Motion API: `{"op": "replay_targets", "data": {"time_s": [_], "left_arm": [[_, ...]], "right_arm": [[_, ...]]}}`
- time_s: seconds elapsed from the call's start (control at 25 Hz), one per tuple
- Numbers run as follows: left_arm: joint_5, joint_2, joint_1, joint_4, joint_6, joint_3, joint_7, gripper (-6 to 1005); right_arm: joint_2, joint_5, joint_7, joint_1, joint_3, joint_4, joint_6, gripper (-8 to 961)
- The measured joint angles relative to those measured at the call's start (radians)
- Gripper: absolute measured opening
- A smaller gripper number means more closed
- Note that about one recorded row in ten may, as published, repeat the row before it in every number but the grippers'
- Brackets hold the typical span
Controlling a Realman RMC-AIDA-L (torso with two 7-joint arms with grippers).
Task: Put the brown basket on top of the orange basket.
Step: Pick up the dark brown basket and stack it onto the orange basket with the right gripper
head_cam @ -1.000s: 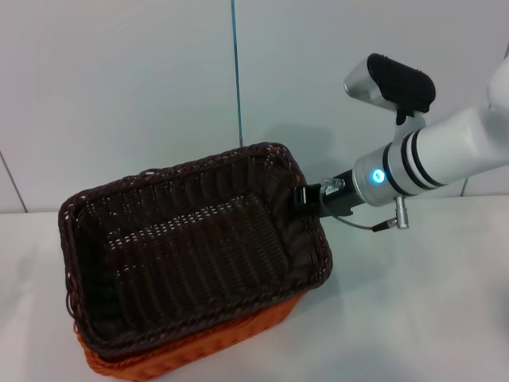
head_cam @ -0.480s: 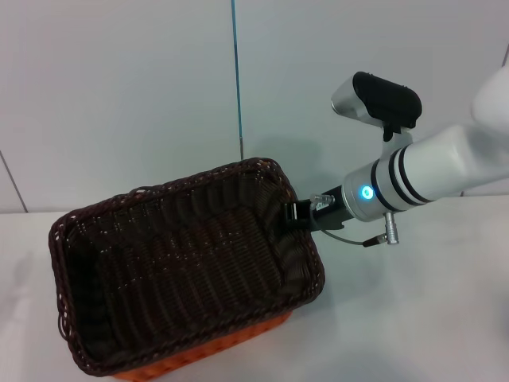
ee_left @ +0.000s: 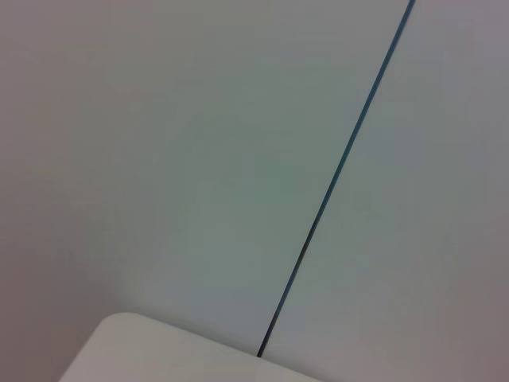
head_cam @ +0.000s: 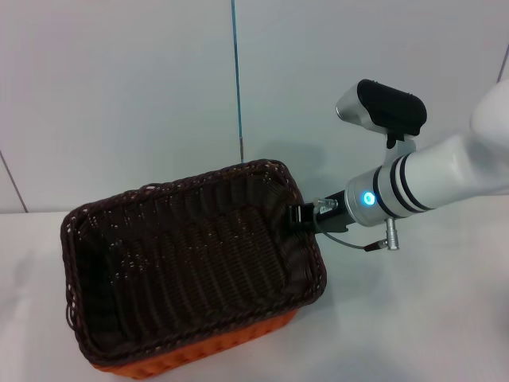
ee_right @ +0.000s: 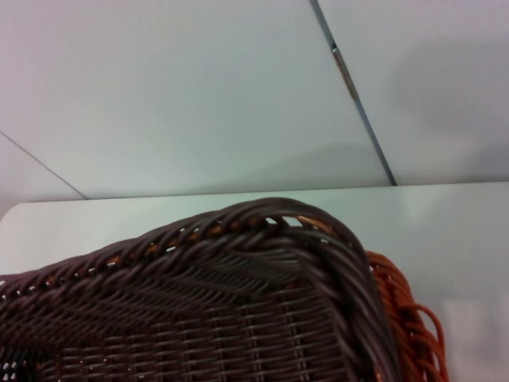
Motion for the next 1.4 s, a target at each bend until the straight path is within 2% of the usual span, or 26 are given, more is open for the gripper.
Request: {"op": "replay_targets", "data": {"time_s": [0.56,0.88,1.4], "left_arm": [[0.0,0.0,-0.005,0.0,-0.017,0.003,-0.003,861],[0.0,0.0,-0.006,-0.002,-0.018,0.006,-0.006,861],[0.0,0.0,-0.006,-0.008,-0.018,0.006,-0.001,861]], "right_arm": [[0.005,0.0,-0.001,0.012,-0.033,-0.004,0.039,132],[0.016,0.0,-0.001,0.024,-0.043,-0.025,0.041,130],[0.024,0.001,-0.001,0.008,-0.043,-0.041,0.046,127]]}}
